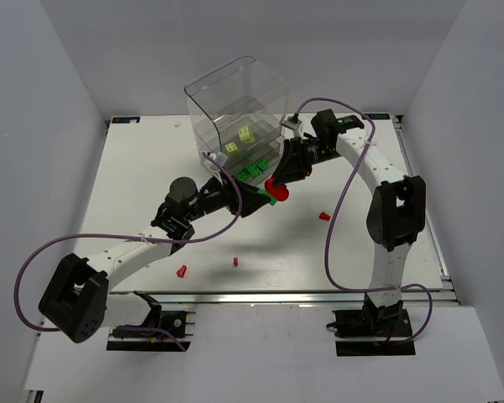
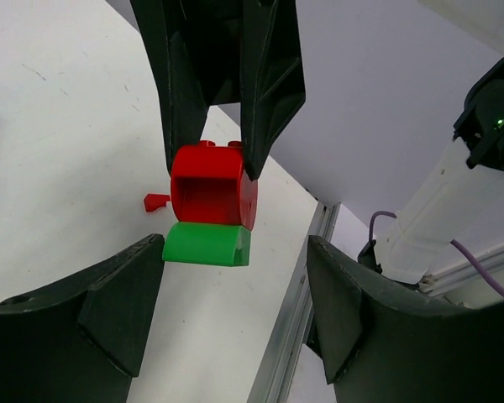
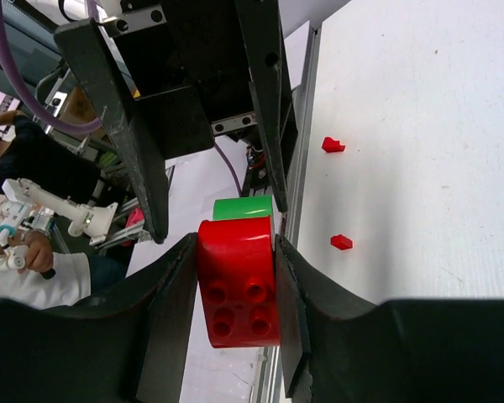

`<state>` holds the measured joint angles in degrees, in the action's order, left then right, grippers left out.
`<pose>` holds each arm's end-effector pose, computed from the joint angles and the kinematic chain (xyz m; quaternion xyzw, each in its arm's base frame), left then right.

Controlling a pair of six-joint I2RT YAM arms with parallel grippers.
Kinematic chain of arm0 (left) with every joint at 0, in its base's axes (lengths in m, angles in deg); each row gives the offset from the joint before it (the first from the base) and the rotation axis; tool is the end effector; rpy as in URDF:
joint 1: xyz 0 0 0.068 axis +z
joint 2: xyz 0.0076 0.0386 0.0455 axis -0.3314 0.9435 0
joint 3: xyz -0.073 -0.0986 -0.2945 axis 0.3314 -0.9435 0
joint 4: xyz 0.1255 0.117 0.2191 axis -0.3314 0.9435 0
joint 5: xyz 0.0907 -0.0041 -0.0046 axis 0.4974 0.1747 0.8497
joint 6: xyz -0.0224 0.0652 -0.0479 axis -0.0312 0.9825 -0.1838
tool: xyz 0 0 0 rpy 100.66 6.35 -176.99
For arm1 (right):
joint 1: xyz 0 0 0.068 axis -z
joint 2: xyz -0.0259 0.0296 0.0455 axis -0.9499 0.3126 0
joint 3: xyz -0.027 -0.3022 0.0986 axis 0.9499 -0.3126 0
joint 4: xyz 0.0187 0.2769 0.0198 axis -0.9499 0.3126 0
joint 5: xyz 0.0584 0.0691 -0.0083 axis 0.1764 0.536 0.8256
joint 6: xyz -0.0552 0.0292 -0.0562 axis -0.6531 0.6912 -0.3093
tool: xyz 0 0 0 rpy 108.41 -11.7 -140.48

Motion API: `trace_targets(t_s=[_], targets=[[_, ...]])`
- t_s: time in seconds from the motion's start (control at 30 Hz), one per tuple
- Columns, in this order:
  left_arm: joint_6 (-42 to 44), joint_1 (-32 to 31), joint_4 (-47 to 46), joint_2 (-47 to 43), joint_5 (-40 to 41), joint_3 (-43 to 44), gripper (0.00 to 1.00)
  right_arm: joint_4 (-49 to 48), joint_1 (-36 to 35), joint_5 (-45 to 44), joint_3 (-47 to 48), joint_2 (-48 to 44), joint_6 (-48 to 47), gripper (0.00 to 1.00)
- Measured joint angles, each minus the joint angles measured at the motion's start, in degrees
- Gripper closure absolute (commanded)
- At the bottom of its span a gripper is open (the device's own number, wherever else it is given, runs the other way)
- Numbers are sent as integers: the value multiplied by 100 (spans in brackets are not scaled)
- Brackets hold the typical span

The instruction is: Sort the legos into containers by color

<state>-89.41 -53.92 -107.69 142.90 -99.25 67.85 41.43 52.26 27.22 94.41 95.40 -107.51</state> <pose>0.2374 -0.2079 0.3163 0.1734 0.6809 -0.5445 0.4580 0.3845 0.2140 0.3340 -0.4065 0.6211 0.6471 0.1740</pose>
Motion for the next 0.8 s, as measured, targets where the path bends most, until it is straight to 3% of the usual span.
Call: trace_targets(t_s=[0.3, 0.53, 0.63, 0.67, 0.8], targets=[[-260, 2, -251, 345, -186, 0, 38, 48, 0, 20, -96, -39, -50, 100], [-400, 22, -363, 470, -302, 0, 71, 52, 0, 48, -98, -85, -116, 100], [-424, 24, -380, 470, -315, 2, 89, 55, 2, 61, -98, -90, -129, 100], [-428, 24, -378, 470, -315, 0, 100, 55, 2, 61, -103, -90, -131, 100], [-411, 24, -330, 463, -304, 0, 100, 48, 13, 61, -125, -90, -149, 100]])
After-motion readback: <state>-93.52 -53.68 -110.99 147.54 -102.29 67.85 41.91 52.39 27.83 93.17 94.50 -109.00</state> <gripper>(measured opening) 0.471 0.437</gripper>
